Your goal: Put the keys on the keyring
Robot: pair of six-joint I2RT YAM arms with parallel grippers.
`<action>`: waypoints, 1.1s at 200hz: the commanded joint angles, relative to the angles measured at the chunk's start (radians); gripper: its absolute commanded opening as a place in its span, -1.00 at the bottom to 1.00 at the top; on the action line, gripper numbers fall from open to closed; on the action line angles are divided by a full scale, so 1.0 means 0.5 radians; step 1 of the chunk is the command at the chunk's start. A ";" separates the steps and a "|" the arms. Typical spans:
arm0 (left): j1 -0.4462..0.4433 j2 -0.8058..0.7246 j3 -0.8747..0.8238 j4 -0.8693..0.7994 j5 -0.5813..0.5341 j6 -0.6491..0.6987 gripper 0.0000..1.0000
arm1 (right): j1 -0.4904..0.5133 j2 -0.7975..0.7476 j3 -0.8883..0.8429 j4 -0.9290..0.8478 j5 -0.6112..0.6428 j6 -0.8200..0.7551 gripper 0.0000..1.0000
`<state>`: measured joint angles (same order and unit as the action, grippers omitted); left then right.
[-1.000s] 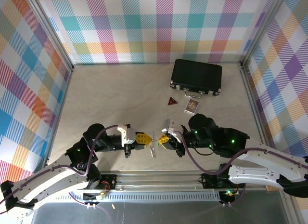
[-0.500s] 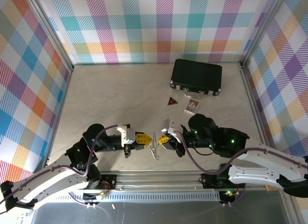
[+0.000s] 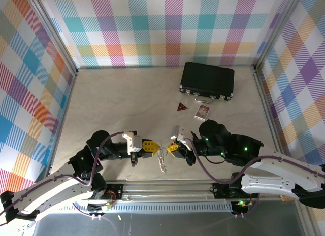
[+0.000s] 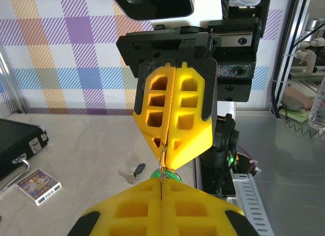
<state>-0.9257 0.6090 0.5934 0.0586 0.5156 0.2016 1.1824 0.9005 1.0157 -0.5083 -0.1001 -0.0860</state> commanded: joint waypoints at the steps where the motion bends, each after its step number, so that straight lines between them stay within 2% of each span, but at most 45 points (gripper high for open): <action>1: 0.023 -0.025 0.006 0.078 0.052 0.005 -1.00 | 0.007 0.001 0.018 0.080 -0.047 0.015 -1.00; 220: 0.023 -0.019 0.017 0.058 0.062 0.019 -1.00 | 0.004 -0.011 0.021 0.026 -0.057 0.031 -1.00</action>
<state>-0.9257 0.6086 0.5934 0.0582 0.5159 0.2020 1.1824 0.8997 1.0157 -0.4973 -0.1139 -0.0856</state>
